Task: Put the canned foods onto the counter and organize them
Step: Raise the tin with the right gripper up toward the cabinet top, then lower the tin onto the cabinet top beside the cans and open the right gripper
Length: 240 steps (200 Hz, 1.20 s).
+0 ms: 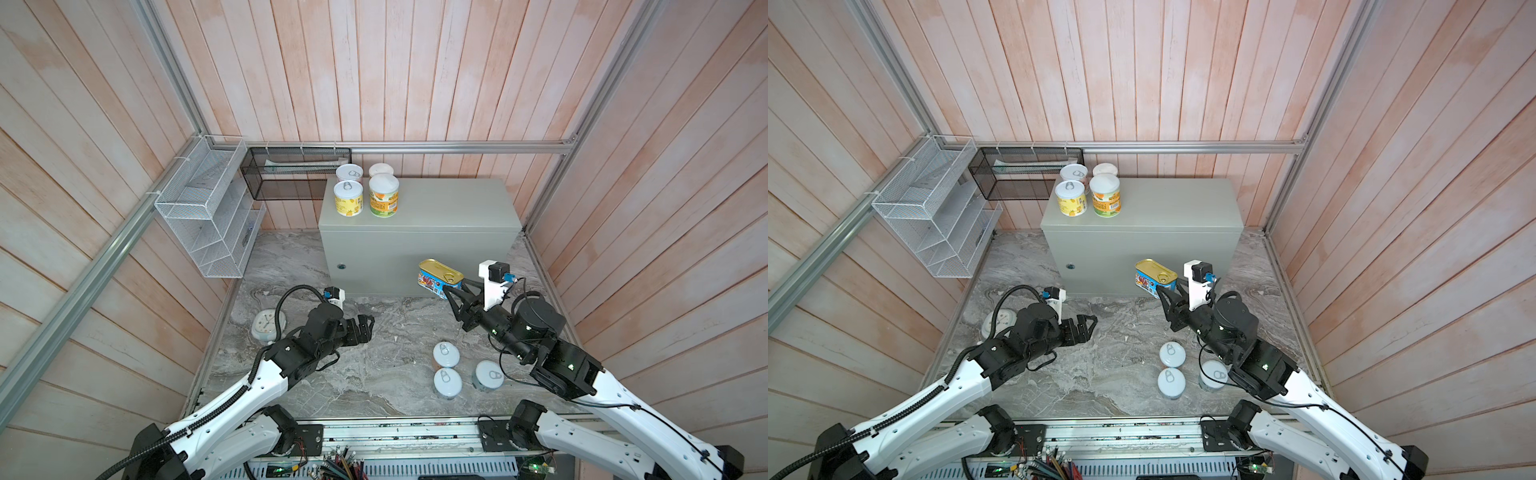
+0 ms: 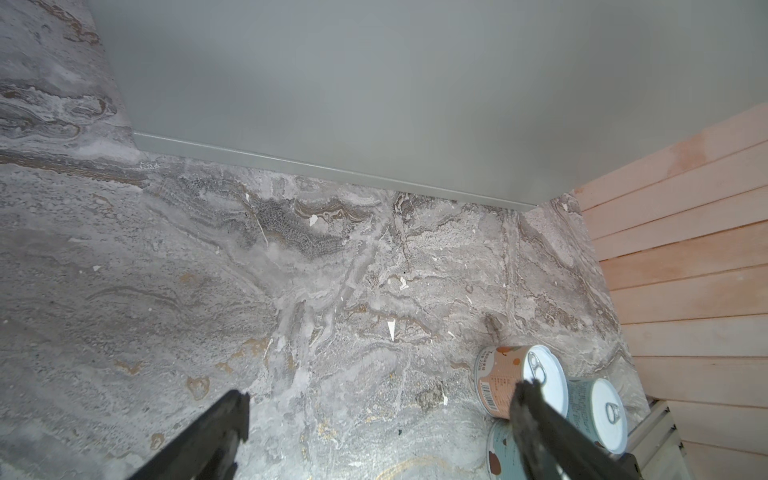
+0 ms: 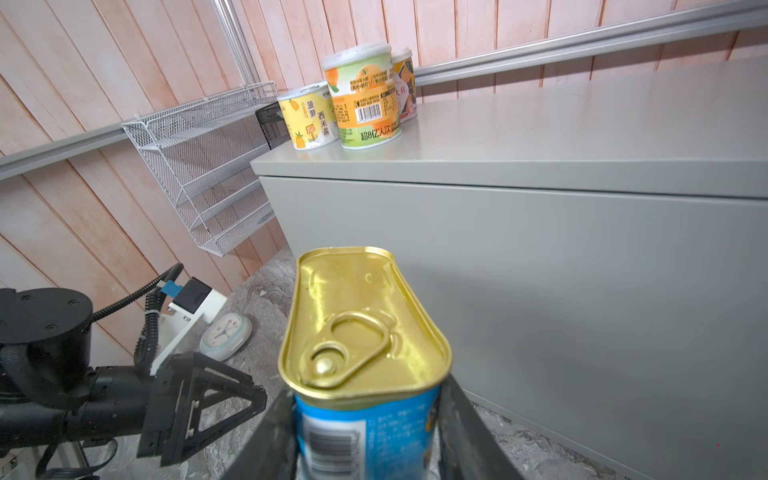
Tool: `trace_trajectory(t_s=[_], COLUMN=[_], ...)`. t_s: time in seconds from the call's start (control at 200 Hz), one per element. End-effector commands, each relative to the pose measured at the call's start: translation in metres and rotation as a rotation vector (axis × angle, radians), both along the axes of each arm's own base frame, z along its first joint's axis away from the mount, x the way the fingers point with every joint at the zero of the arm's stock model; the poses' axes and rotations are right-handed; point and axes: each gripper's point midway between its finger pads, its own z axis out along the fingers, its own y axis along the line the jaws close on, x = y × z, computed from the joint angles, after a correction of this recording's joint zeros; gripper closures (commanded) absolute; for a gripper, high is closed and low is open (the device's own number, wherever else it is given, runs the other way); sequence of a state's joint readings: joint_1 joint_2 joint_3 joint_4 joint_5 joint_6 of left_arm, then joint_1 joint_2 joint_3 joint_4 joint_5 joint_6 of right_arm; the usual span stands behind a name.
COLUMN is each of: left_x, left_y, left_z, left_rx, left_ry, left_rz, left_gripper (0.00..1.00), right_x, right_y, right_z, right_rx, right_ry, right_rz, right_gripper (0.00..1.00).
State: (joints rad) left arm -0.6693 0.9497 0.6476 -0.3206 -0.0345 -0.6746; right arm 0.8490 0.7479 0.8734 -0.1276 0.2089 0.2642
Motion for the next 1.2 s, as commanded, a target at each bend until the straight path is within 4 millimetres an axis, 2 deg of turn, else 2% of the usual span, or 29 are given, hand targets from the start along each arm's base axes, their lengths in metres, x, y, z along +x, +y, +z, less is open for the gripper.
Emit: trace_trajectory(t_s=[0.0, 0.32, 0.545, 0.835, 1.195], left_x=[0.001, 0.005, 0.008, 0.008, 0.002], left_y=[0.004, 0.001, 0.000, -0.006, 0.000], left_z=[-0.002, -0.003, 0.004, 0.006, 0.014], left_rx=[-0.001, 0.002, 0.013, 0.019, 0.029], left_ry=[-0.012, -0.026, -0.053, -0.055, -0.071], left_rz=[0.015, 0.008, 0.000, -0.037, -0.042], left_gripper=[0.00, 0.00, 0.00, 0.00, 0.00], right_x=[-0.005, 0.003, 0.023, 0.078, 0.149], right_y=[-0.013, -0.009, -0.004, -0.003, 0.005], right_z=[0.056, 0.103, 0.132, 0.150, 0.153], right_rx=[0.103, 0.089, 0.069, 0.031, -0.020], right_ry=[-0.127, -0.231, -0.307, -0.363, -0.399], right_rz=[-0.022, -0.041, -0.074, -0.138, -0.139], right_gripper=[0.63, 0.61, 0.61, 0.60, 0.59])
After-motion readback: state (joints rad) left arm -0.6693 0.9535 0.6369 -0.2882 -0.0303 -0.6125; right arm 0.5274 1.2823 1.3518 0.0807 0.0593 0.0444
